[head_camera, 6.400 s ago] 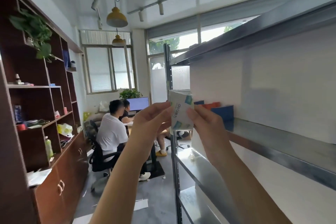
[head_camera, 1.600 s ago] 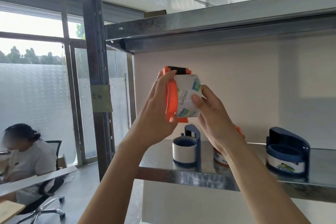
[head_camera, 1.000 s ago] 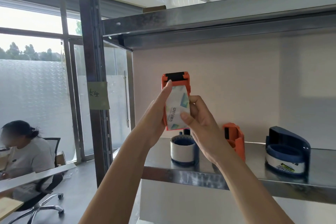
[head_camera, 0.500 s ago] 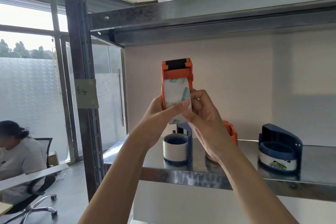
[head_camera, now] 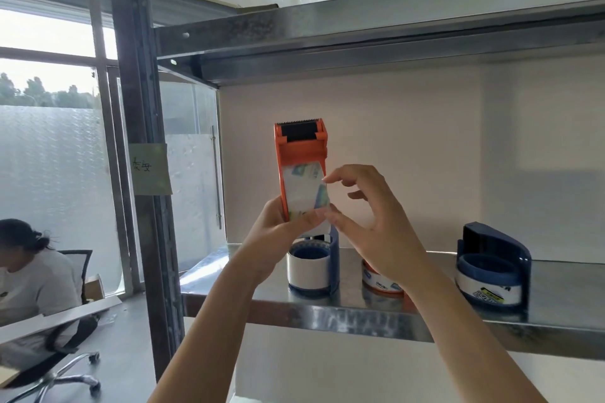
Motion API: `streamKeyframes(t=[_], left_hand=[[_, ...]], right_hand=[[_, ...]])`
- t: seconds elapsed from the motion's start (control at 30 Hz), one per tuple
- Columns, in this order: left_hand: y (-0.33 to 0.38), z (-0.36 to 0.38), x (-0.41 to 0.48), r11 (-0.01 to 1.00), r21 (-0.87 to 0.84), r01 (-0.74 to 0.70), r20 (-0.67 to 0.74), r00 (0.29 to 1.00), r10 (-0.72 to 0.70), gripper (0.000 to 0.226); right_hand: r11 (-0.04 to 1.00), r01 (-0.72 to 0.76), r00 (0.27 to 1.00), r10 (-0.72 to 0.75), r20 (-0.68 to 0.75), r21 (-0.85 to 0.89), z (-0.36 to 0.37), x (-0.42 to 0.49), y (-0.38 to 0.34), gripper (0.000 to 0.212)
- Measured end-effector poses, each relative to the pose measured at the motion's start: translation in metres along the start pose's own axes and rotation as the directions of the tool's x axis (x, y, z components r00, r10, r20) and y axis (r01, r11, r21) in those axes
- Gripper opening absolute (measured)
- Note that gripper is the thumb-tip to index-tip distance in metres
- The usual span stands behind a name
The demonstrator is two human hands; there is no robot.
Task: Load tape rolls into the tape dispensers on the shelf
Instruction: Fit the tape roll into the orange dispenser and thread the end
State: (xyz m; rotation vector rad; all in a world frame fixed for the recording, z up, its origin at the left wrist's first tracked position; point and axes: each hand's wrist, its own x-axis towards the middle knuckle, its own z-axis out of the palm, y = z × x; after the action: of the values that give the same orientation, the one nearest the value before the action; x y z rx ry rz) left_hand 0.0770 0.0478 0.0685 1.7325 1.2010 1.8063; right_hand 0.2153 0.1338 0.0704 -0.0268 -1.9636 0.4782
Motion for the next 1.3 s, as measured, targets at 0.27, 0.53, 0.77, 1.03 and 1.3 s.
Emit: streamKeyframes(t=[0.27,0.53,0.77,1.03,1.3], left_hand=[[-0.001,0.004,-0.019,0.998,0.057,0.015,0.009,1.0,-0.016,0.022],[0.004,-0.004,-0.05,0.996,0.048,0.076,-0.053,0.996,-0.073,0.029],[0.014,-0.021,-0.075,0.987,0.082,0.135,-0.225,0.968,-0.113,0.024],[0.019,-0.036,-0.097,0.972,0.064,0.225,-0.26,0.944,-0.202,0.025],[0.008,-0.033,-0.119,0.961,-0.011,0.276,-0.123,0.954,-0.275,0.005]], right_hand=[[0.998,0.052,0.995,-0.056,-0.086,-0.041,0.007,-0.007,-0.001,0.011],[0.99,0.017,0.996,-0.005,-0.09,0.138,0.024,-0.019,-0.033,0.007],[0.977,-0.164,0.978,0.179,-0.106,0.136,0.053,-0.019,-0.074,0.017],[0.963,-0.241,0.958,0.256,-0.132,0.116,0.073,-0.017,-0.112,0.012],[0.964,-0.217,0.948,0.245,-0.202,0.153,0.048,0.012,-0.133,0.006]])
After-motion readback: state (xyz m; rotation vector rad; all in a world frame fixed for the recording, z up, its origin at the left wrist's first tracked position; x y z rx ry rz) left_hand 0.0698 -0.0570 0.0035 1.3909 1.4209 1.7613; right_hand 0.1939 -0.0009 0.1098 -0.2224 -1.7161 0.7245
